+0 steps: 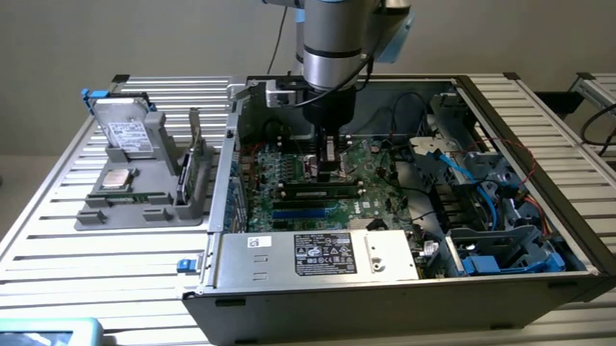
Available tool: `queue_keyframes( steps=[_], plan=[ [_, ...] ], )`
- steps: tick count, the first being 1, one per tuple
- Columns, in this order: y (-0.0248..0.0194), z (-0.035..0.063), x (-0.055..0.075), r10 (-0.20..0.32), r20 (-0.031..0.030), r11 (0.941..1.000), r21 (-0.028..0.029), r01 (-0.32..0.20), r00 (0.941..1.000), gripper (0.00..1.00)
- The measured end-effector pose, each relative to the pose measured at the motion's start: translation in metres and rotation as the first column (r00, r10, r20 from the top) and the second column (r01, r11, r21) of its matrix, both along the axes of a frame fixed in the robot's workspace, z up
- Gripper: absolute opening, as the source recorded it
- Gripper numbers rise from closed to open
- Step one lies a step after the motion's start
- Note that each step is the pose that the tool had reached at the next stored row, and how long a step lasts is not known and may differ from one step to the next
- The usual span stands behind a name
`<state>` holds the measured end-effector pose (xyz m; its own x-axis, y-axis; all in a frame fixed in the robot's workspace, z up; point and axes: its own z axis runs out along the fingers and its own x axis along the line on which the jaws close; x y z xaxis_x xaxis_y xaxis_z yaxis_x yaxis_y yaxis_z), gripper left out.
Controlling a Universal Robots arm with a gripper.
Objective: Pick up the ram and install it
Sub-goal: 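Press down the ram until it locks into place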
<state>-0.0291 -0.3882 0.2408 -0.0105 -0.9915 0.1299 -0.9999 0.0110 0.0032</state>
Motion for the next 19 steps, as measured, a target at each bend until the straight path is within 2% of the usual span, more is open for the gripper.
queue_keyframes(
  steps=[4, 6, 13, 19],
  plan=[
    [-0.0001, 0.0032, 0.0099, 0.0, -0.0021, 1.0, 0.0, 0.0, 1.0, 0.11],
    [-0.0001, 0.0032, 0.0101, 0.0, -0.0044, 1.0, 0.0004, 0.0, 1.0, 0.11],
    [-0.0002, 0.0033, 0.0104, -0.001, -0.0045, 1.0, 0.0018, 0.001, 1.0, 0.11],
    [-0.0003, 0.0029, 0.0104, -0.07, -0.0046, 0.9975, 0.0017, 0.07, 0.9975, 0.11]
  ],
)
